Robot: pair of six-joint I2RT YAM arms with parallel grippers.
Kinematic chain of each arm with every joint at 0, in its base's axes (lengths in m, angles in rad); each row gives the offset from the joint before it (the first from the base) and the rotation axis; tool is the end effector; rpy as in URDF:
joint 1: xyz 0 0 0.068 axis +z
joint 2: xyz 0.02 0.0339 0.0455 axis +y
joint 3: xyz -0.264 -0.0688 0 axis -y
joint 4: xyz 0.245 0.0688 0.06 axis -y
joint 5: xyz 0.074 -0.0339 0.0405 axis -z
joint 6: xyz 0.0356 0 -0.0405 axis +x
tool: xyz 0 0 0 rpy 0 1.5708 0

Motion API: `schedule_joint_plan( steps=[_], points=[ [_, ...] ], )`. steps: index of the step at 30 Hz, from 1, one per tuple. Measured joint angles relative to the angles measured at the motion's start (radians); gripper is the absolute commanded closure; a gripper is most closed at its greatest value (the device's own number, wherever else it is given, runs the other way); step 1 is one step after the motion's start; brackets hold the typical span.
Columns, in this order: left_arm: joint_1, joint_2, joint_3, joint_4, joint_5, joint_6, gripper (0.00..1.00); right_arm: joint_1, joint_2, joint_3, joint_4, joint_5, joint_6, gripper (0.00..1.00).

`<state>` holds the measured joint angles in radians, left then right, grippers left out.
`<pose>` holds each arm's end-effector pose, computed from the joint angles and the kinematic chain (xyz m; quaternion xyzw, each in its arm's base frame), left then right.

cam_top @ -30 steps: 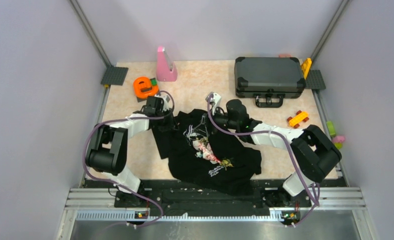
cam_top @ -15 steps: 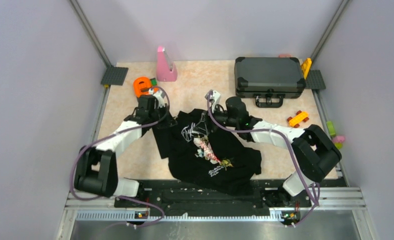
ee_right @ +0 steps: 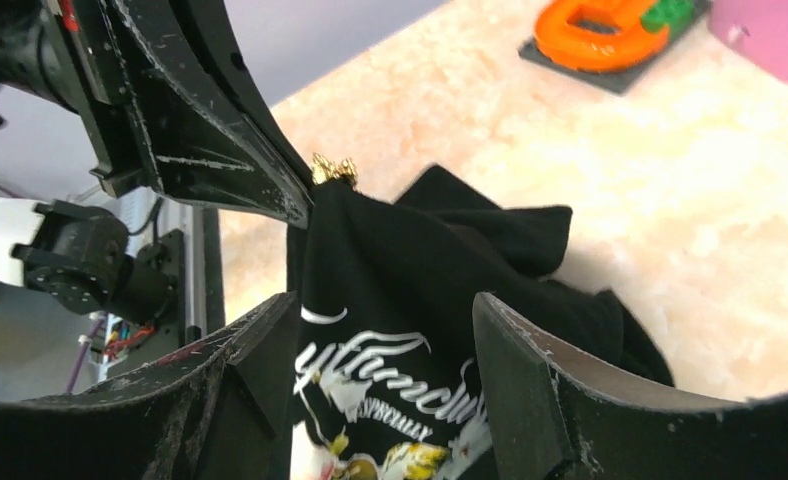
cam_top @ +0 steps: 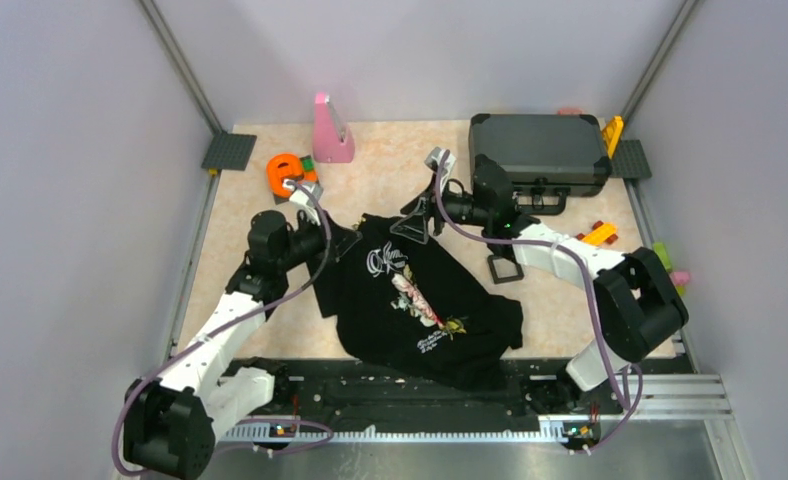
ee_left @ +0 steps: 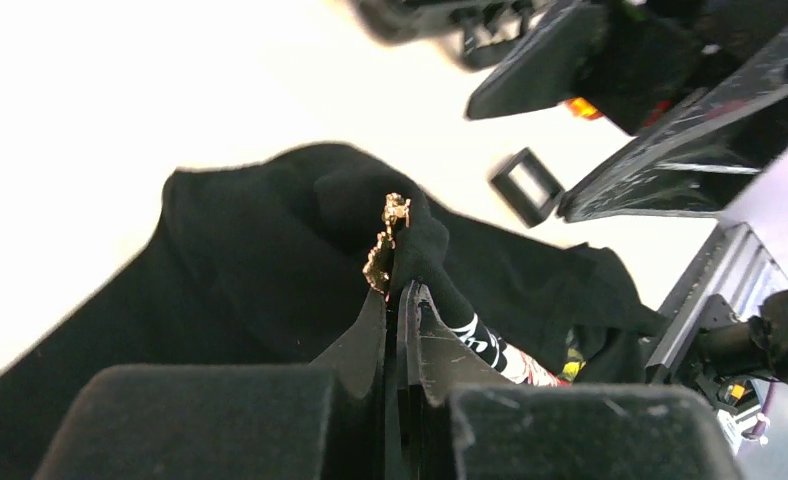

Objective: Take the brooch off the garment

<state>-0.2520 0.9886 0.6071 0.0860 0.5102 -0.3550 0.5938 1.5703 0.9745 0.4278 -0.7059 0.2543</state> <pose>0.2136 -0.0730 0.2679 0.1100 0.7842 -0.3656 0.4891 0.2821 0.2183 0.2728 -0.3410 0.6689 0.4898 0.4432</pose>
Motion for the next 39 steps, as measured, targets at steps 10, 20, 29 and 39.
schedule_joint_plan(
  steps=[10, 20, 29, 39],
  points=[
    [-0.002, -0.038, -0.021, 0.301, 0.174, -0.017, 1.0, -0.001, -0.043, 0.056, 0.108, -0.137, 0.03, 0.35],
    [-0.003, -0.06, -0.023, 0.402, 0.252, -0.04, 1.0, -0.001, -0.009, 0.074, 0.257, -0.199, 0.161, 0.38],
    [-0.006, -0.064, -0.027, 0.44, 0.268, -0.057, 1.0, 0.0, 0.06, 0.08, 0.362, -0.245, 0.277, 0.56],
    [-0.018, -0.051, -0.027, 0.452, 0.275, -0.066, 0.83, 0.003, 0.076, 0.08, 0.454, -0.307, 0.36, 1.0]
  ],
)
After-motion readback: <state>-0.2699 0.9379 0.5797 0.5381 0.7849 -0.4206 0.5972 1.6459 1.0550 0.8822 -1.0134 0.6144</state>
